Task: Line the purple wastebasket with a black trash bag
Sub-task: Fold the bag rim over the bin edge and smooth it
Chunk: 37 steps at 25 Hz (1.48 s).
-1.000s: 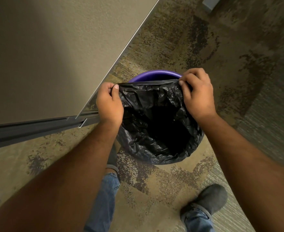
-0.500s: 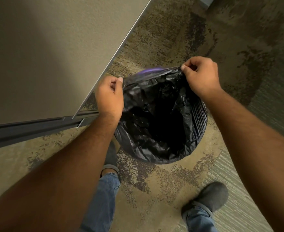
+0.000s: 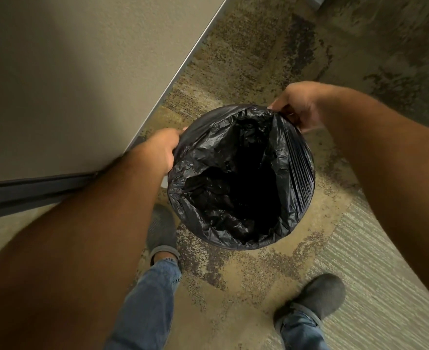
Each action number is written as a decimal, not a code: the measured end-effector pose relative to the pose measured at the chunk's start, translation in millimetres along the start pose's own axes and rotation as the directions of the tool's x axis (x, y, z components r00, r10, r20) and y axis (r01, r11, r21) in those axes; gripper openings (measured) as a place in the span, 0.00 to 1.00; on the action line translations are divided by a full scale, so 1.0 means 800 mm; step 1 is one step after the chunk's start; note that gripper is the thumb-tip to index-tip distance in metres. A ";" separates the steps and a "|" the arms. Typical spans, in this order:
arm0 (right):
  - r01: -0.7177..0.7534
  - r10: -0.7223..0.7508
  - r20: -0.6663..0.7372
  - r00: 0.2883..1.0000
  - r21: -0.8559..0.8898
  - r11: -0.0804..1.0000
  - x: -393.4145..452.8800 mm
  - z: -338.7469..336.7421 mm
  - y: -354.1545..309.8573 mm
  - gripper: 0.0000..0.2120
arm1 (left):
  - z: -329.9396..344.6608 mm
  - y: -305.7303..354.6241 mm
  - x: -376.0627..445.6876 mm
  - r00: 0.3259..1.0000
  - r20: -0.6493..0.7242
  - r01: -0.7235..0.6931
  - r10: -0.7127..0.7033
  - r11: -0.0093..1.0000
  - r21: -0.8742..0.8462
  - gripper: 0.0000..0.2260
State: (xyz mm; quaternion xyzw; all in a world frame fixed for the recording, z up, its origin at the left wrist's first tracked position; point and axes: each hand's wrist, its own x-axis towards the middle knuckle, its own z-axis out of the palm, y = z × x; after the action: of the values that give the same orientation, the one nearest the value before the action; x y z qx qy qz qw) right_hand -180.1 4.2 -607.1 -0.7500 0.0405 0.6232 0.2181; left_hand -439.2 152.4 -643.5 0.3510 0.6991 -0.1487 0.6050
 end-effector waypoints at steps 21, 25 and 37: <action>0.386 -0.235 -0.350 0.907 0.465 0.797 -0.090 0.019 0.216 0.12 | 0.005 -0.072 -0.070 0.847 -0.229 -0.519 0.481 0.842 -0.150 0.08; 0.293 -0.133 -0.300 0.945 0.593 0.750 -0.061 0.017 0.212 0.14 | -0.005 -0.059 -0.062 0.916 -0.114 -0.401 0.385 0.865 -0.303 0.04; 0.151 -0.076 -0.278 0.958 0.259 0.954 -0.004 0.014 0.202 0.25 | -0.007 -0.075 -0.052 0.948 0.071 -0.268 0.310 0.900 -0.345 0.19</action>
State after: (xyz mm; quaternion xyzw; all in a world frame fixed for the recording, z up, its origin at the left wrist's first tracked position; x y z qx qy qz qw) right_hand -244.5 -138.4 -650.3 -0.7894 0.1128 0.4918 0.3495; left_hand -482.6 100.8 -615.9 0.3345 0.6152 0.0406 0.7127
